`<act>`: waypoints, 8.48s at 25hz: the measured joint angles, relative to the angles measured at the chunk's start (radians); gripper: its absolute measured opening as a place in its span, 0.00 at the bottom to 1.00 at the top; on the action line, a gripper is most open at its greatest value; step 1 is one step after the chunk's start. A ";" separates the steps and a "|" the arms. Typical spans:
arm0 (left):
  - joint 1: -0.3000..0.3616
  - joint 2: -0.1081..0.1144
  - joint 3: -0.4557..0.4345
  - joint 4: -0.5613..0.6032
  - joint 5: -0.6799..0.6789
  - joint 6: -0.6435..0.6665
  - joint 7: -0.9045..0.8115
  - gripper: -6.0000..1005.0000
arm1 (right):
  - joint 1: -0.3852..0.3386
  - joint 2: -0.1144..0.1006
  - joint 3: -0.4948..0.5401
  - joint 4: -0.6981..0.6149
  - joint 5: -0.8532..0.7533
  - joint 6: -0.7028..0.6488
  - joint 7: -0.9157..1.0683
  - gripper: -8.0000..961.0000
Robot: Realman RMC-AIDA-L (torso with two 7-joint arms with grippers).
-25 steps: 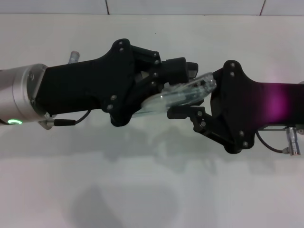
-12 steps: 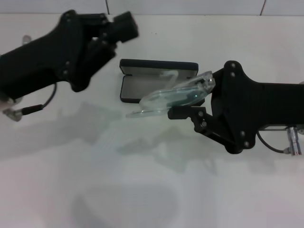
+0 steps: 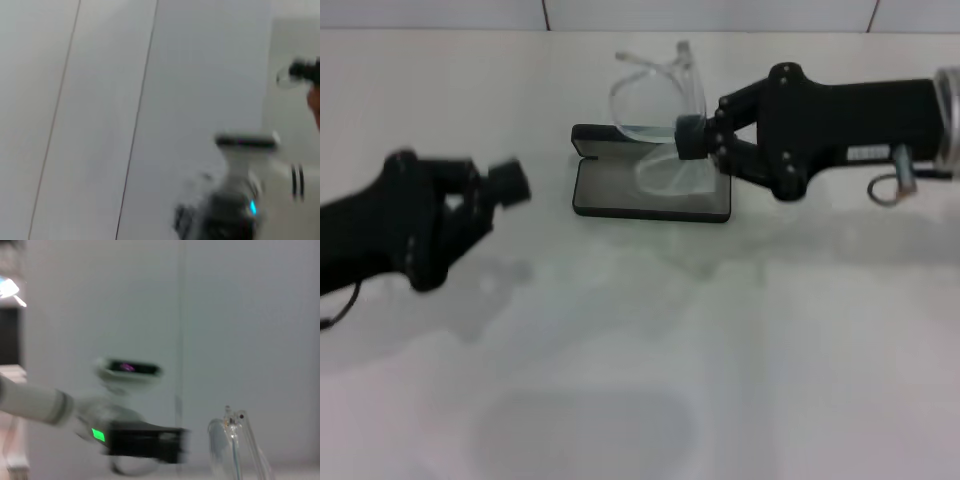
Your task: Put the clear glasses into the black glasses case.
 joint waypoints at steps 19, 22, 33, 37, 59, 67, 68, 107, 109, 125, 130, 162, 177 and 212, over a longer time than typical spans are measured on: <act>0.022 -0.021 -0.017 0.061 0.236 -0.021 0.008 0.07 | 0.583 0.048 0.082 0.072 -1.079 -0.070 0.762 0.07; 0.022 -0.021 -0.017 0.061 0.236 -0.021 0.008 0.07 | 0.633 0.049 0.067 0.135 -1.091 -0.043 0.770 0.07; 0.003 -0.021 -0.013 0.062 0.237 -0.021 0.008 0.07 | 0.696 0.052 -0.168 0.235 -1.052 0.161 0.841 0.07; -0.006 -0.021 -0.008 0.062 0.237 -0.021 0.007 0.07 | 0.703 0.052 -0.202 0.244 -1.005 0.191 0.843 0.07; -0.016 -0.021 -0.008 0.058 0.238 -0.021 0.008 0.08 | 0.705 0.052 -0.332 0.290 -0.900 0.316 0.844 0.07; -0.020 -0.022 -0.007 0.059 0.238 -0.021 0.008 0.09 | 0.722 0.052 -0.340 0.336 -0.869 0.325 0.845 0.07; -0.020 -0.022 -0.007 0.059 0.238 -0.021 0.008 0.09 | 0.722 0.052 -0.342 0.337 -0.869 0.328 0.845 0.07; -0.036 -0.023 -0.007 0.059 0.237 -0.021 0.004 0.10 | 0.724 0.052 -0.396 0.360 -0.868 0.375 0.846 0.08; -0.036 -0.023 -0.007 0.059 0.237 -0.021 0.004 0.11 | 0.723 0.052 -0.396 0.360 -0.868 0.375 0.846 0.08; -0.033 -0.023 -0.007 0.059 0.238 -0.021 0.008 0.11 | 0.708 0.052 -0.397 0.334 -0.868 0.402 0.843 0.10; -0.027 -0.023 -0.008 0.059 0.235 -0.021 0.008 0.11 | 0.667 0.052 -0.394 0.269 -0.871 0.392 0.843 0.11; -0.442 -0.024 0.194 -0.158 0.154 -0.758 -0.182 0.13 | -0.221 0.008 0.423 0.307 0.048 -0.185 -0.182 0.11; -0.491 -0.029 0.325 -0.290 0.124 -1.018 -0.180 0.13 | -0.184 0.026 0.415 0.424 0.017 -0.148 -0.211 0.10; -0.382 -0.032 0.490 -0.317 0.024 -1.029 -0.172 0.15 | -0.088 0.038 0.390 0.485 -0.042 -0.066 -0.210 0.11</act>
